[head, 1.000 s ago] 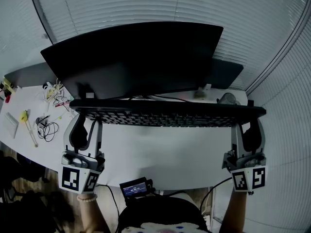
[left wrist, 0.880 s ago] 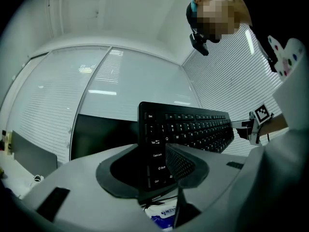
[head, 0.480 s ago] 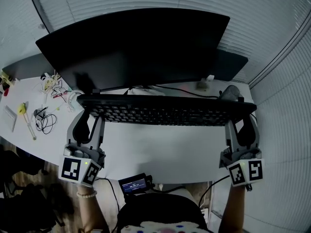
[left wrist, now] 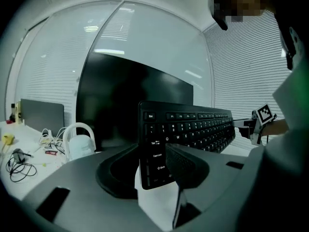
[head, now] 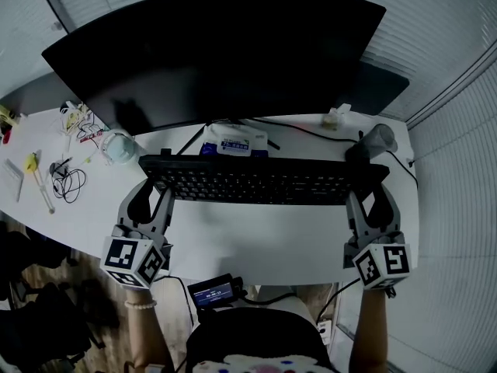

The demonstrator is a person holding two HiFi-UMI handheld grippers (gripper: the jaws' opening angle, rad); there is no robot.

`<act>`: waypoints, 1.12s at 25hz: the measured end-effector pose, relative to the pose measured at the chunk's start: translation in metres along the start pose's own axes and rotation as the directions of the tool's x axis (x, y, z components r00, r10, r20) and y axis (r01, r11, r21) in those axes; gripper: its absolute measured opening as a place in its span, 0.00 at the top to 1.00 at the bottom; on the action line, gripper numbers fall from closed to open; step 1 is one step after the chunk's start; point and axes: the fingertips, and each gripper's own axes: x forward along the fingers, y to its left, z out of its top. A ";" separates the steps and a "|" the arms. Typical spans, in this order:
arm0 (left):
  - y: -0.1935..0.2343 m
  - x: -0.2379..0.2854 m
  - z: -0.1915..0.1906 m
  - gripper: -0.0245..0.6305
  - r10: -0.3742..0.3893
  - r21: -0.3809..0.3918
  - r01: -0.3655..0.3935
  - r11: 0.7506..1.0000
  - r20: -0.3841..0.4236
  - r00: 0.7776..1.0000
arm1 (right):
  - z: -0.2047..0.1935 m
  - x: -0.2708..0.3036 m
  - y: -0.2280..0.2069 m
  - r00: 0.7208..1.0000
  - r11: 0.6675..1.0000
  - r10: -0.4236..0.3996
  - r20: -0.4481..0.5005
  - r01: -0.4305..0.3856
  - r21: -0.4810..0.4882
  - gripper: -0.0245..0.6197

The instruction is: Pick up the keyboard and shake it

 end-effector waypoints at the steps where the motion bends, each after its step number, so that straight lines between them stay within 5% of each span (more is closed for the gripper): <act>1: 0.002 0.002 -0.006 0.70 0.001 -0.005 -0.001 1.000 -0.019 1.000 | -0.007 0.002 0.000 1.000 1.000 -0.001 -0.021 0.002 0.011 0.52; 11: 0.009 0.018 -0.079 0.70 -0.007 -0.077 -0.010 0.997 -0.225 0.974 | -0.082 0.020 -0.001 0.971 0.996 0.021 -0.238 0.001 0.092 0.52; 28: 0.012 0.031 -0.168 0.70 -0.055 -0.178 -0.033 0.983 -0.470 0.881 | -0.173 0.034 -0.002 0.866 0.982 0.088 -0.492 0.009 0.190 0.53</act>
